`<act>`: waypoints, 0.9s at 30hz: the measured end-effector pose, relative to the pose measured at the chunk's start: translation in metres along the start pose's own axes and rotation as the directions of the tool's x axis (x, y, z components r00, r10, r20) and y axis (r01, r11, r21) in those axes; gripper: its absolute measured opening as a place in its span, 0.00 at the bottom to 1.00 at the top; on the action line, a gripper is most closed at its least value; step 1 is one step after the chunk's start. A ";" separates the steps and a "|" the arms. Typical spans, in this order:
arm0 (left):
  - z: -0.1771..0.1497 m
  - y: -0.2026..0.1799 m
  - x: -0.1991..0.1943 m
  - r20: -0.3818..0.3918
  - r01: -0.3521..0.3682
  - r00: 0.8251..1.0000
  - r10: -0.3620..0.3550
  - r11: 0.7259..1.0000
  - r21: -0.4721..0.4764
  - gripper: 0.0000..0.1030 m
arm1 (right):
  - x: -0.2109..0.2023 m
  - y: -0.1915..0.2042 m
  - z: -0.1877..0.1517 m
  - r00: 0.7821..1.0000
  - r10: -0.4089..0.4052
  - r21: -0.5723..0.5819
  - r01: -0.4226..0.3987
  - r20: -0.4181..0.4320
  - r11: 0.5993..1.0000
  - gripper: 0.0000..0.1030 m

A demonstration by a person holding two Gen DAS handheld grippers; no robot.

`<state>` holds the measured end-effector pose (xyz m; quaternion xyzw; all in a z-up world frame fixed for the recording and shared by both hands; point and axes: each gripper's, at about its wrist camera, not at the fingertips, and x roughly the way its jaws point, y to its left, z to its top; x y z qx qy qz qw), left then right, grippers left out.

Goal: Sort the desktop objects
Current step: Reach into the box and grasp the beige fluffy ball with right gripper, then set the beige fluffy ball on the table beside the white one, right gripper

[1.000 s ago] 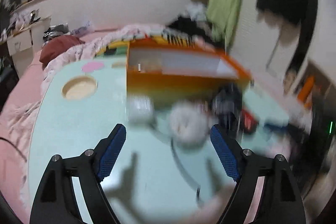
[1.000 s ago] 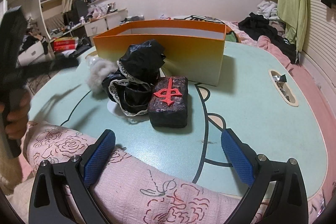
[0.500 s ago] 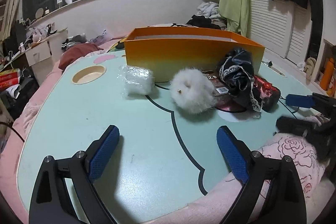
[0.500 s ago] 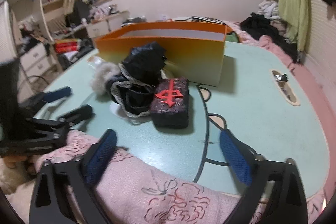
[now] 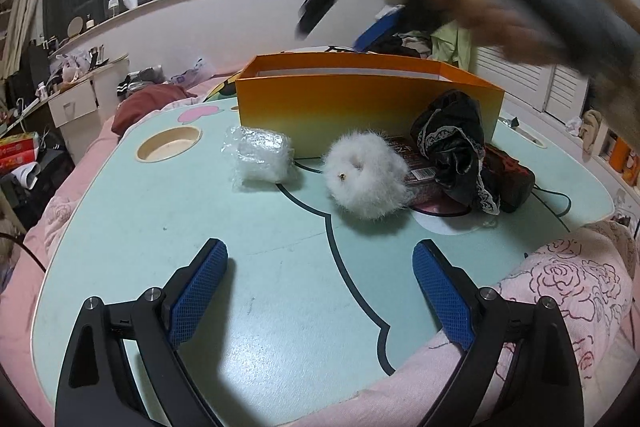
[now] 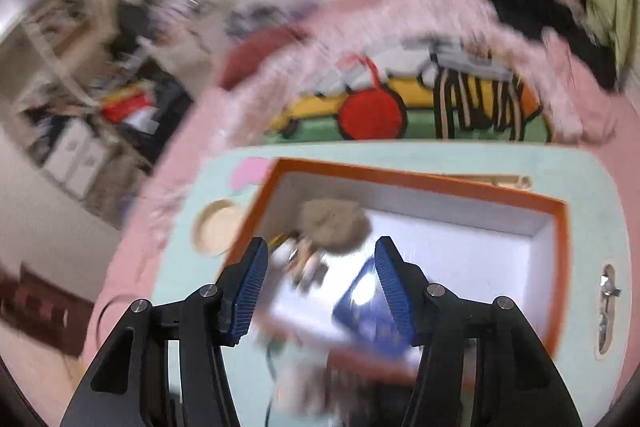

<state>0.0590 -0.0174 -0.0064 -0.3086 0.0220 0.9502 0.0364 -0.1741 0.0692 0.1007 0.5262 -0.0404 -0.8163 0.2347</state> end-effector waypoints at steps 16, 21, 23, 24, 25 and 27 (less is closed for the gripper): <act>0.002 -0.001 0.001 0.004 0.005 1.000 -0.005 1.000 -0.004 0.91 | 0.015 -0.013 -0.002 0.998 -0.056 -0.062 0.056 -0.011 0.997 0.23; 0.002 -0.001 0.002 0.004 0.003 1.000 -0.003 1.000 -0.004 0.91 | -0.061 -0.010 -0.048 0.992 0.063 -0.147 -0.047 0.109 0.988 0.23; 0.002 -0.001 0.002 0.004 0.003 1.000 -0.003 1.000 -0.004 0.91 | -0.081 -0.008 -0.080 0.987 0.114 -0.187 -0.093 0.110 0.978 0.23; 0.002 -0.001 0.002 0.004 0.003 1.000 -0.003 1.000 -0.005 0.91 | -0.080 -0.005 -0.092 0.987 0.117 -0.204 -0.093 0.108 0.974 0.23; 0.002 -0.001 0.002 0.004 0.004 1.000 -0.004 1.000 -0.004 0.91 | -0.077 -0.002 -0.105 0.988 0.106 -0.222 -0.080 0.109 0.972 0.23; 0.002 -0.001 0.002 0.004 0.003 1.000 -0.003 1.000 -0.004 0.91 | -0.060 0.001 -0.122 0.993 0.069 -0.232 -0.045 0.094 0.972 0.23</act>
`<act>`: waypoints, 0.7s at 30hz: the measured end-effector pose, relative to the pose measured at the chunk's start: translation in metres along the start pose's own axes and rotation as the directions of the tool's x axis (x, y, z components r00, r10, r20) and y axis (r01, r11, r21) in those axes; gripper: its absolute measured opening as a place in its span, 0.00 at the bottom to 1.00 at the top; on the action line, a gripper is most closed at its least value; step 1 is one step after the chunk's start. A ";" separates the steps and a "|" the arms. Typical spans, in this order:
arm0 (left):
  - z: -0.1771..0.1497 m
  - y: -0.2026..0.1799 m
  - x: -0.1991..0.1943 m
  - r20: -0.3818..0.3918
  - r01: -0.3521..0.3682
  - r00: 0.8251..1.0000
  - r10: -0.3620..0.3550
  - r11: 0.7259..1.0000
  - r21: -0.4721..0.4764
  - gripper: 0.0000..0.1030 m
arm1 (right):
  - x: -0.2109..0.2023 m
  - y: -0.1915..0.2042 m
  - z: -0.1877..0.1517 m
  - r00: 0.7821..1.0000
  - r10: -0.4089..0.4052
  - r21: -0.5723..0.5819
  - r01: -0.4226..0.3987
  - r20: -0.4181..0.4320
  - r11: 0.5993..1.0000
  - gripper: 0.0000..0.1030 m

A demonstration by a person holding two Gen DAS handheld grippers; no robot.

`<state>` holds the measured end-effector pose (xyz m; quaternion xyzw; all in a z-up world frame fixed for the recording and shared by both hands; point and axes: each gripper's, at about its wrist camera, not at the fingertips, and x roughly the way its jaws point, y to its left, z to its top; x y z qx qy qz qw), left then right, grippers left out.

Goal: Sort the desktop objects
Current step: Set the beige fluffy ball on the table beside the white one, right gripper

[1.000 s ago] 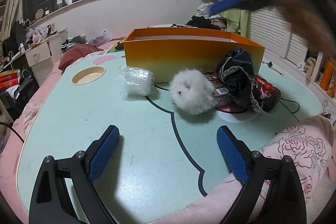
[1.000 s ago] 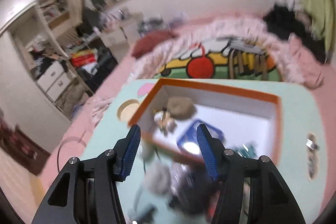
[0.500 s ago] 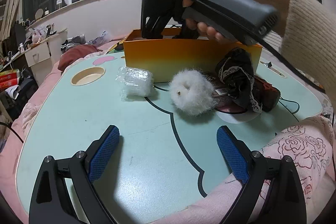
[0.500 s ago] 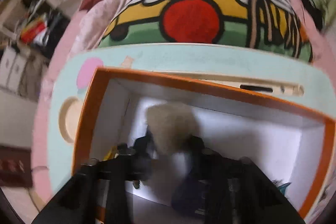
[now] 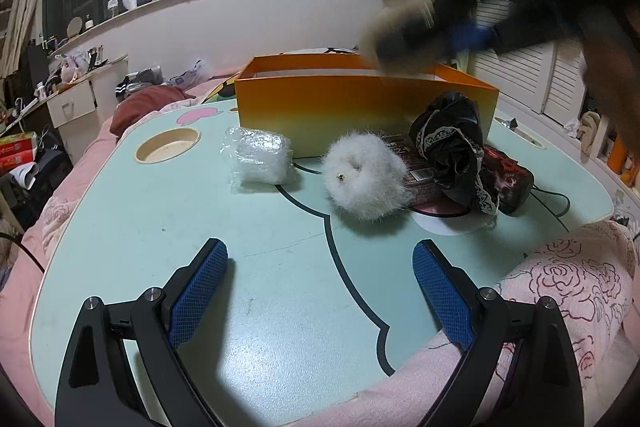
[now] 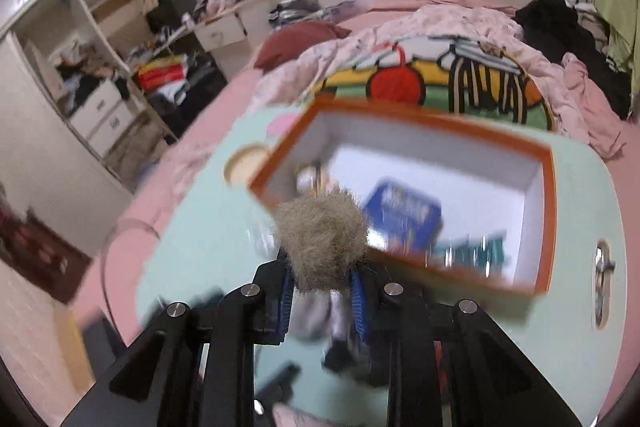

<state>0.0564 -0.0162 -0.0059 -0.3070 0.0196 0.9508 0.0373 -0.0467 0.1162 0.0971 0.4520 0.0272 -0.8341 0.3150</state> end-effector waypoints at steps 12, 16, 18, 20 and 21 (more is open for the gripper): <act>0.000 -0.001 0.001 0.000 -0.001 1.000 0.001 1.000 0.000 0.91 | 0.005 -0.002 -0.022 0.983 0.003 0.030 -0.009 0.184 1.000 0.63; 0.000 0.000 0.001 0.000 0.000 1.000 0.000 1.000 -0.001 0.91 | -0.033 0.004 -0.063 0.962 -0.018 -0.018 0.024 0.274 1.000 0.64; 0.000 0.000 0.001 -0.001 0.000 1.000 0.000 1.000 -0.001 0.91 | -0.044 0.005 -0.092 0.961 -0.009 -0.046 0.023 0.278 0.999 0.64; 0.000 0.000 0.001 -0.001 -0.001 1.000 0.001 1.000 0.000 0.91 | -0.047 0.004 -0.110 0.959 -0.037 -0.064 0.057 0.280 0.996 0.64; 0.000 0.000 0.001 -0.001 -0.001 1.000 0.001 1.000 0.000 0.91 | -0.046 0.003 -0.123 0.957 -0.074 -0.072 0.097 0.282 0.993 0.64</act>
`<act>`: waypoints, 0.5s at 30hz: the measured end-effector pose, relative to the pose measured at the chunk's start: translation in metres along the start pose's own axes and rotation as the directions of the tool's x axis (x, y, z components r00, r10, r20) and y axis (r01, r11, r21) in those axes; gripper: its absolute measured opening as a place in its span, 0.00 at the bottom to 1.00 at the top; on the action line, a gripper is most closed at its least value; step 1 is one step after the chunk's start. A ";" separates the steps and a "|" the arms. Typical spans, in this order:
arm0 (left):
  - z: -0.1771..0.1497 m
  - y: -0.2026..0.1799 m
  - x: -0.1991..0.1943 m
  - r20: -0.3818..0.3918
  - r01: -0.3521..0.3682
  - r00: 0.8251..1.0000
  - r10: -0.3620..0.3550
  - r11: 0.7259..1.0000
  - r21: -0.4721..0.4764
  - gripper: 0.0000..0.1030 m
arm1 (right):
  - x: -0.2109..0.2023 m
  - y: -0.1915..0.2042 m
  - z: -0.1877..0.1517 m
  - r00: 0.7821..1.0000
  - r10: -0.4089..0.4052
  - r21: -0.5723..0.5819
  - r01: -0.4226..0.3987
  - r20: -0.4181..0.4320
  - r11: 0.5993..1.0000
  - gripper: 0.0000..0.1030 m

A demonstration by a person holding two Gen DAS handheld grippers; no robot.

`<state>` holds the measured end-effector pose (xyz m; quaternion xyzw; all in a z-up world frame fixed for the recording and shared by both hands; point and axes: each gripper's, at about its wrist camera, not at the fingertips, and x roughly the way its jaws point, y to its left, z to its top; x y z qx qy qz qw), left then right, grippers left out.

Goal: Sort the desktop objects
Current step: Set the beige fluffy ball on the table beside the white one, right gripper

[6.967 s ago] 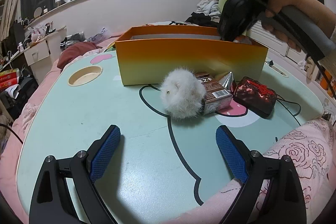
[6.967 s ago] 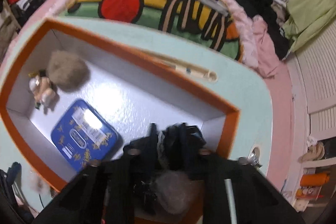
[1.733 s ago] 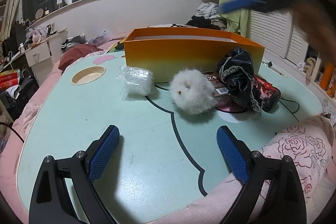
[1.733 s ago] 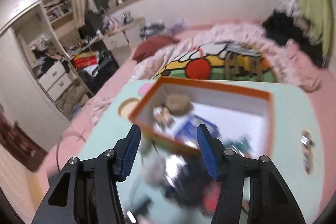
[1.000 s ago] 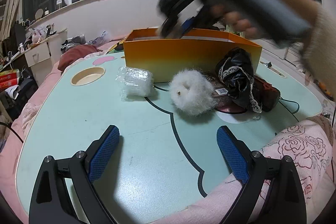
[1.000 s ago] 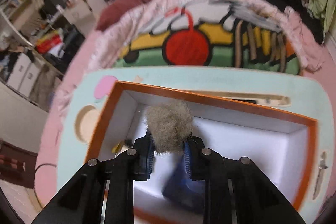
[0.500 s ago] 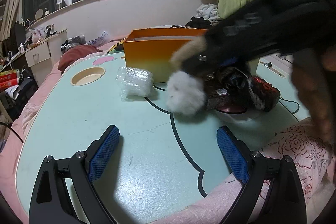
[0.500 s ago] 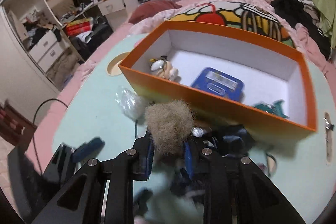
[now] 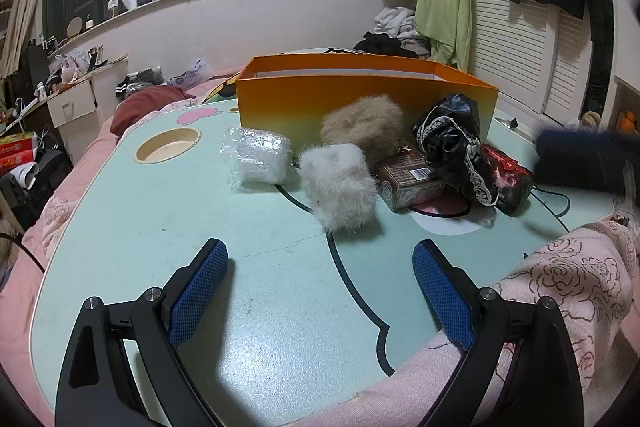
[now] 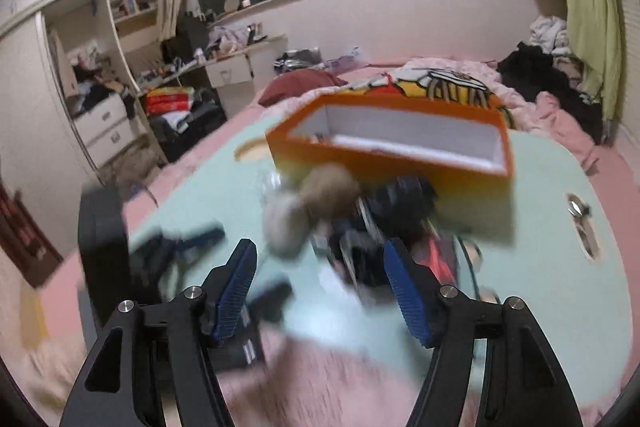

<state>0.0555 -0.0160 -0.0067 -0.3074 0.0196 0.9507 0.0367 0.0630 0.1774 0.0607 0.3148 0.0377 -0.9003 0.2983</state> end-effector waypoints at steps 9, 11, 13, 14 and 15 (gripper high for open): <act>0.000 0.000 0.001 -0.001 -0.004 1.000 0.004 1.000 0.001 0.91 | 0.025 -0.029 -0.032 0.992 -0.095 0.059 0.100 -0.084 0.993 0.93; 0.000 0.000 0.000 -0.001 -0.005 1.000 0.005 1.000 0.003 0.91 | 0.025 -0.028 -0.033 0.991 -0.103 0.050 0.107 -0.081 0.993 0.95; 0.000 0.000 0.001 -0.001 -0.005 1.000 0.005 1.000 0.002 0.91 | 0.025 -0.029 -0.031 0.992 -0.100 0.048 0.104 -0.082 0.993 0.97; 0.000 0.000 0.001 -0.001 -0.004 1.000 0.004 1.000 0.002 0.91 | 0.025 -0.030 -0.031 0.992 -0.100 0.048 0.104 -0.082 0.993 0.98; 0.000 -0.001 0.001 -0.002 -0.004 1.000 0.004 1.000 0.003 0.91 | 0.025 -0.030 -0.030 0.992 -0.099 0.050 0.104 -0.083 0.993 0.99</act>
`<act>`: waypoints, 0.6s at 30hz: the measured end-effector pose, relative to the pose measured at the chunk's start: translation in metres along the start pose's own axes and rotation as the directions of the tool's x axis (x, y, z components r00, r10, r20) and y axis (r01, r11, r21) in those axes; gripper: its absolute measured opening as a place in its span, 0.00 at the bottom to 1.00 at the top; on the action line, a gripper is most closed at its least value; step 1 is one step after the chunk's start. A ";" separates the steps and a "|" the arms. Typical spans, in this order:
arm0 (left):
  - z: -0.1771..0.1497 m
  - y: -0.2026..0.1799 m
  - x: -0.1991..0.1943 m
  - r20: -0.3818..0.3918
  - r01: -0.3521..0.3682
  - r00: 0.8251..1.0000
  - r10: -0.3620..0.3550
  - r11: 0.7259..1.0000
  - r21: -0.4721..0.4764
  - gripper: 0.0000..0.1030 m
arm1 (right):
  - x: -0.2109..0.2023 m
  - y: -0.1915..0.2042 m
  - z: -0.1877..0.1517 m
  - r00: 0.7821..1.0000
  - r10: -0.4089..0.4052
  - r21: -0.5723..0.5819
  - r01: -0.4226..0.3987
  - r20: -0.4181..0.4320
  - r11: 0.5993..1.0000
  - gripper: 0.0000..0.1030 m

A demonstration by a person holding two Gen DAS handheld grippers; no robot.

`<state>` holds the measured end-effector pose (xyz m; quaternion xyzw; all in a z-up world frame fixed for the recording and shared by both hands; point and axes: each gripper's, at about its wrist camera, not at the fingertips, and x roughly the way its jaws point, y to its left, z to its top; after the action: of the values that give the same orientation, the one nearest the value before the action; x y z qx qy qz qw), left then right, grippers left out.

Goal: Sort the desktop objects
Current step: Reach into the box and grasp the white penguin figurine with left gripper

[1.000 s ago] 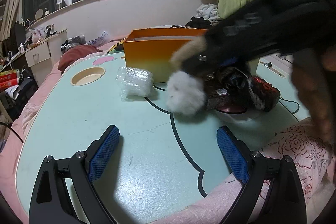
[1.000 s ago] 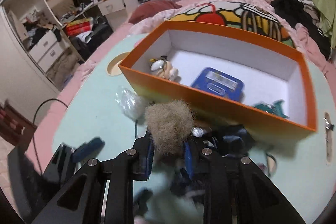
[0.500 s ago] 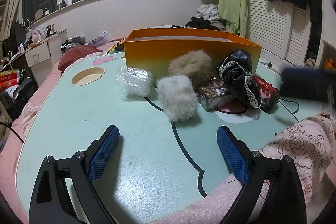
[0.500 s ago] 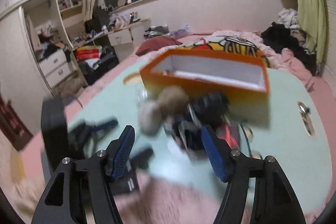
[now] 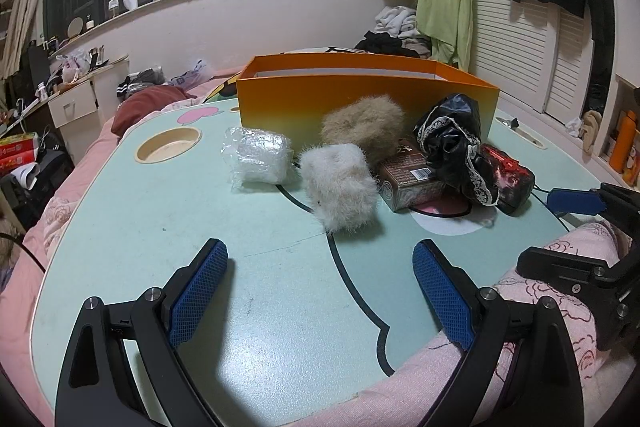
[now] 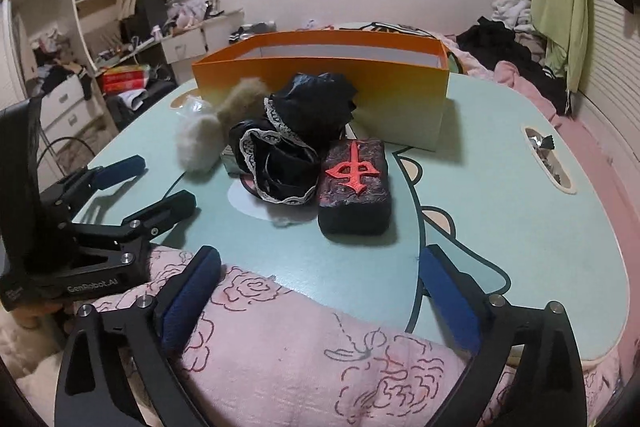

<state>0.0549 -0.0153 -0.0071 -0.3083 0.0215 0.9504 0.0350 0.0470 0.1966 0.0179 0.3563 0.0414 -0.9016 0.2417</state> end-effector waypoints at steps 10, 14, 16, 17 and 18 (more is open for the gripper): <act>0.058 0.023 -0.043 0.026 0.079 0.997 -0.079 0.997 0.006 0.27 | 0.002 -0.001 -0.006 1.000 0.008 0.003 -0.008 -0.001 1.000 0.99; 0.124 0.032 -0.038 -0.038 0.145 0.989 -0.146 0.989 -0.012 0.24 | 0.002 -0.001 -0.006 1.000 0.010 0.004 -0.010 0.000 1.000 0.99; 0.154 0.033 -0.007 -0.188 0.152 0.970 -0.156 0.988 -0.037 0.25 | 0.003 0.000 -0.006 1.000 0.012 0.005 -0.012 0.000 1.000 0.99; 0.165 0.032 0.015 -0.285 0.142 0.946 -0.152 0.988 -0.058 0.29 | 0.003 0.000 -0.006 1.000 0.012 0.004 -0.012 0.000 1.000 0.99; 0.173 0.029 0.037 -0.372 0.129 0.918 -0.140 0.990 -0.056 0.33 | 0.003 0.000 -0.006 1.000 0.012 0.004 -0.012 0.000 1.000 0.99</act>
<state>-0.0785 -0.0317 0.1119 -0.4853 -0.0078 0.8696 0.0908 0.0484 0.1971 0.0117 0.3570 0.0373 -0.9003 0.2462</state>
